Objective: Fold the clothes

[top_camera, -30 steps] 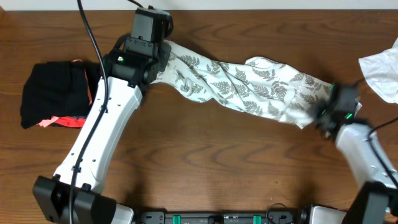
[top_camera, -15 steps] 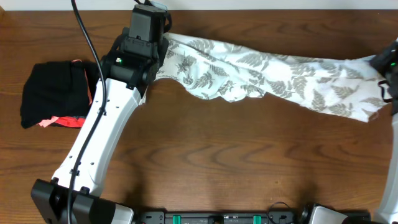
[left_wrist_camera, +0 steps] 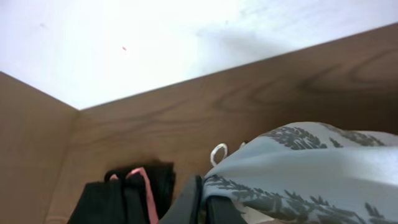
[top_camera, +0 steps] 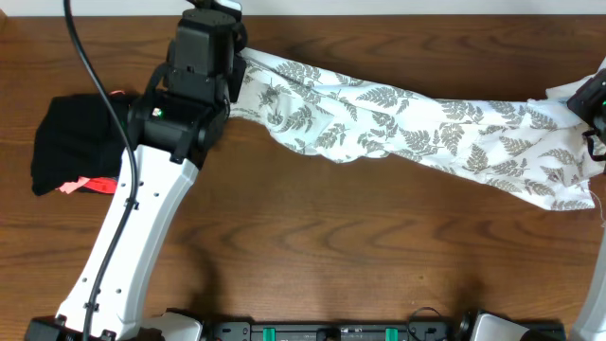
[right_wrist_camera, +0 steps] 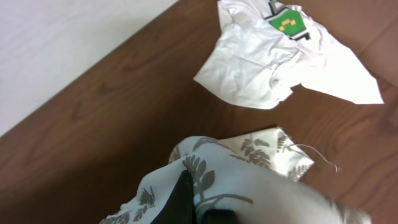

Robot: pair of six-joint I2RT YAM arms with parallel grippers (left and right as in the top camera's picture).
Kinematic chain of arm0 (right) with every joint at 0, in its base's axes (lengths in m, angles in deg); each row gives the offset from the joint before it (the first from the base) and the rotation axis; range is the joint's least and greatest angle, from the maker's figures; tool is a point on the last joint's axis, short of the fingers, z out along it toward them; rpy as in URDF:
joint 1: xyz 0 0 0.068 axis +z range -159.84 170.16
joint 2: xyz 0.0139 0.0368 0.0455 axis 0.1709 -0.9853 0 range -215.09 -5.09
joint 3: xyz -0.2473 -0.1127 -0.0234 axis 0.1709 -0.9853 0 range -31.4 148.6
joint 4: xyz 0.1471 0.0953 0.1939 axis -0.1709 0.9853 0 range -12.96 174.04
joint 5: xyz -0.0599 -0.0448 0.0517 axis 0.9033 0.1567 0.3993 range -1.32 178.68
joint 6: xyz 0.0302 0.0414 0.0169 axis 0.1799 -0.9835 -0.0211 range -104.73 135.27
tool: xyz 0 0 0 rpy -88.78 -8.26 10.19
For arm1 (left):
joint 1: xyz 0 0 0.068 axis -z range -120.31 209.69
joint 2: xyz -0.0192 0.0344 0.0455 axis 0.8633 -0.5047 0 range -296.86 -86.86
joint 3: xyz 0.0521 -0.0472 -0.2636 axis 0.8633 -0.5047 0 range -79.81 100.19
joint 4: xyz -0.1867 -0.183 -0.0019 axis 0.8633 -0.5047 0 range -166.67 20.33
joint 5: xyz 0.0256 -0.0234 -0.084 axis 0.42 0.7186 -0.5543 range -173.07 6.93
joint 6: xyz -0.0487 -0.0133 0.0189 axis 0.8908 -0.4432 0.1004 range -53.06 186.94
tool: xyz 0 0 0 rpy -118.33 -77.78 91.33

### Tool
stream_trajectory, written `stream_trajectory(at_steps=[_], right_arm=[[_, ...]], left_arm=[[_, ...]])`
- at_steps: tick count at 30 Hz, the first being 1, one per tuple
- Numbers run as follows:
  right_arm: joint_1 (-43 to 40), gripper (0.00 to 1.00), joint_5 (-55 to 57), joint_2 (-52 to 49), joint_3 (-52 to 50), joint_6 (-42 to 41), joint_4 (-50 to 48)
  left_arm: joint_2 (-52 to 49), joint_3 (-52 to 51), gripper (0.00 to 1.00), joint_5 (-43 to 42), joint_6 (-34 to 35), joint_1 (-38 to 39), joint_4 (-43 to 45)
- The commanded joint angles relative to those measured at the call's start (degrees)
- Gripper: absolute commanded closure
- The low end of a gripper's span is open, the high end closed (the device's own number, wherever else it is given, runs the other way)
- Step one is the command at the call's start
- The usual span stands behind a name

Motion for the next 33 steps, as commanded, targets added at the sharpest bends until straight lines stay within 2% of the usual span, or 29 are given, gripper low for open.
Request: stream_trajectory(at_steps=[1, 7, 10, 14, 19, 20, 21, 23, 24, 25, 29, 33], right_arm=[[-0.6, 0.99, 3.4, -0.3, 1.1, 1.6, 1.3], [-0.8, 0.99, 3.1, -3.9, 1.1, 1.5, 9.5], [-1.1, 0.99, 3.0, -7.5, 1.1, 2.1, 10.6], [-2.0, 0.99, 1.5, -16.6, 1.1, 2.3, 4.3], [-2.4, 0.98, 0.4, -27.0, 1.3, 6.7, -8.0], [-2.4, 0.95, 0.2, -28.0, 1.3, 6.7, -10.1], [-2.4, 0.86, -0.2, -28.5, 1.3, 6.7, -11.5], [-2.4, 0.49, -3.1, -28.7, 1.3, 6.7, -13.7], [-2.3, 0.36, -4.6, -28.7, 1.3, 6.7, -14.1], [-2.3, 0.32, -6.4, -28.4, 1.4, 6.7, -14.0], [-2.2, 0.30, -10.5, -27.7, 1.4, 7.4, -8.4], [-1.0, 0.31, -13.3, -27.6, 1.4, 14.4, 0.2]], left_arm=[[0.3, 0.1, 0.94, 1.7, 0.0, -0.4, -1.3], [0.3, 0.1, 0.94, 1.7, 0.0, -0.4, -2.6], [0.2, 0.1, 0.94, 1.7, 0.2, -0.4, -2.4], [0.0, 0.1, 0.94, 1.0, 0.2, -0.4, -1.7], [-0.3, 0.1, 0.94, -1.5, 0.4, -0.4, -1.8], [-0.3, 0.1, 0.94, -1.5, 1.0, -0.4, -1.8], [-0.3, 0.1, 0.94, -1.5, 1.4, -0.4, -1.8], [-0.3, 0.1, 0.94, -1.5, 1.5, -0.4, -1.8], [-0.3, 0.1, 0.94, -1.5, 1.5, -0.4, -1.8], [-0.3, 0.1, 0.94, -1.5, 1.5, -0.4, -1.8], [-0.3, 0.1, 0.94, -1.5, 1.5, -0.4, -1.8], [-0.3, 0.1, 0.94, -1.5, 1.8, -0.4, -2.0]])
